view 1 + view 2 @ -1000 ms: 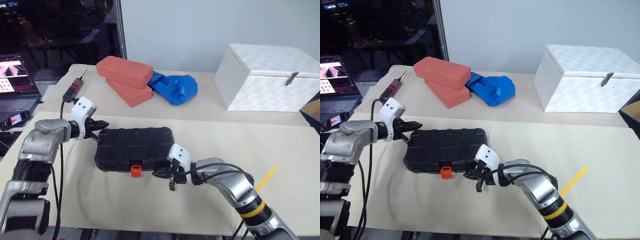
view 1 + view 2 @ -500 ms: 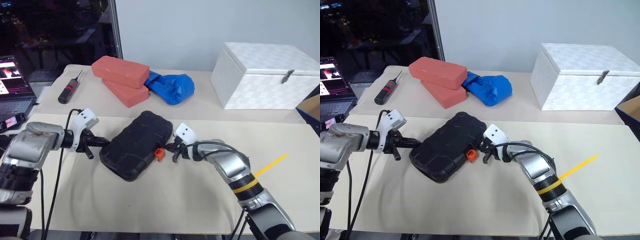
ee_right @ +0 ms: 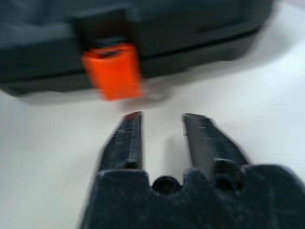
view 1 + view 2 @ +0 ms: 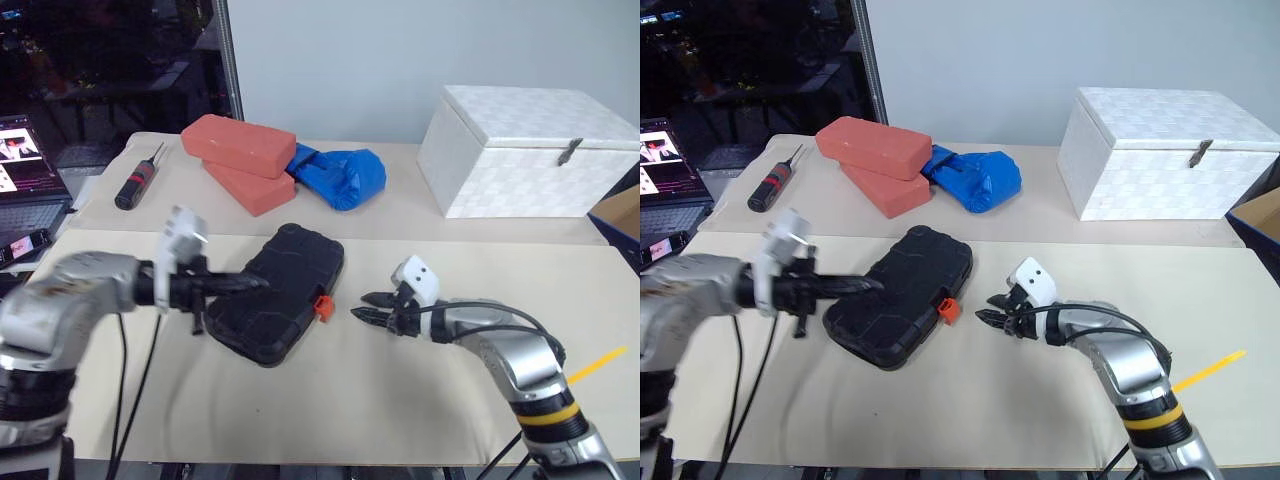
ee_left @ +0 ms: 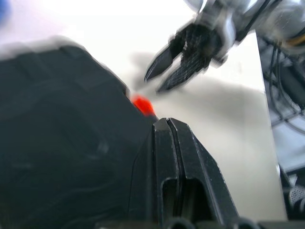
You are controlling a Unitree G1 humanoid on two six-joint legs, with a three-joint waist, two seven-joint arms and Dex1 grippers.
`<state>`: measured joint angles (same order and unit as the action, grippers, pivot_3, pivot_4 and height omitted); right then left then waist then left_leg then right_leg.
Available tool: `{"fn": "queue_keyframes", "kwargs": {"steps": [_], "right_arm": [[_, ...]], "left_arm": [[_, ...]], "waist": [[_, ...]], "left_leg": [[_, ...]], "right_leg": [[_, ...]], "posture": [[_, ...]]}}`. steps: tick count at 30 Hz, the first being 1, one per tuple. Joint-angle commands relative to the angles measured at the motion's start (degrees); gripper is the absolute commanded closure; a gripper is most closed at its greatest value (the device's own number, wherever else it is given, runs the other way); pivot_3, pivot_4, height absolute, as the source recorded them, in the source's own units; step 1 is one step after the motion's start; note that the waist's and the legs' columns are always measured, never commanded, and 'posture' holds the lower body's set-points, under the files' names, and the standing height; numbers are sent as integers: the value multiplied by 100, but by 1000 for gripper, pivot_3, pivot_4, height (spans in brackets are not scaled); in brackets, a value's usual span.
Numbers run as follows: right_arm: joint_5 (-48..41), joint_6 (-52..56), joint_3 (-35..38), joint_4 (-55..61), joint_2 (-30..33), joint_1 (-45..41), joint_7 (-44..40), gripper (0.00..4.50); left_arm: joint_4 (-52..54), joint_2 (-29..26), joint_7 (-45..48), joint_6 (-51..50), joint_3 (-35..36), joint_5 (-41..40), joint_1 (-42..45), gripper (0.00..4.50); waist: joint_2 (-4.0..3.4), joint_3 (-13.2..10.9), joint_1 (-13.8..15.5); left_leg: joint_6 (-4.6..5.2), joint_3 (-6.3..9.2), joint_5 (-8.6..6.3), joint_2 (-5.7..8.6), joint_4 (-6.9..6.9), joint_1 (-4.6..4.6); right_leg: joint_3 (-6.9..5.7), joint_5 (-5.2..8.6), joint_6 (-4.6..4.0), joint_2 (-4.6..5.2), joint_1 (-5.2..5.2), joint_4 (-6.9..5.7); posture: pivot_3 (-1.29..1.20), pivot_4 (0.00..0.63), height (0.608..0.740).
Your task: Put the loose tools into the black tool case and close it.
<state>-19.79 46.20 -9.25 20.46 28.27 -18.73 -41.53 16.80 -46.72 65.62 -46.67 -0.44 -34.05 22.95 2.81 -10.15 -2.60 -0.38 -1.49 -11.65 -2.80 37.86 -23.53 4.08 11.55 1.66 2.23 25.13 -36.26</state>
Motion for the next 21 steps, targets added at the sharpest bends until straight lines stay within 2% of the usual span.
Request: {"fn": "queue_keyframes", "kwargs": {"steps": [1,6,10,21], "right_arm": [[-52,211,-47,349,-206,15,366,4343],[154,302,-443,114,-585,-53,747,4434],[261,148,-739,-298,-826,-238,779,4434],[407,-362,-706,-533,-1140,-455,774,4434]], "left_arm": [[-111,-73,4,560,-157,370,-50,4500],[-439,-107,152,837,-252,553,-72,4500],[-708,-106,218,1071,-388,735,-65,4500],[-1082,-58,168,1465,-551,1048,-313,4500]], "waist": [[0,0,-5],[0,0,1],[-1,0,10],[-2,1,-3]], "left_leg": [[0,0,0,0,0,2],[1,0,1,0,0,9],[1,-2,1,0,0,1],[1,-1,1,-1,0,14]], "right_leg": [[1,-2,-5,0,0,0],[2,13,-33,-1,-2,0],[4,3,-5,1,-3,12],[3,3,-10,0,-8,3]], "posture": [[0,150,740],[0,150,740],[0,150,740],[0,150,740]]}}
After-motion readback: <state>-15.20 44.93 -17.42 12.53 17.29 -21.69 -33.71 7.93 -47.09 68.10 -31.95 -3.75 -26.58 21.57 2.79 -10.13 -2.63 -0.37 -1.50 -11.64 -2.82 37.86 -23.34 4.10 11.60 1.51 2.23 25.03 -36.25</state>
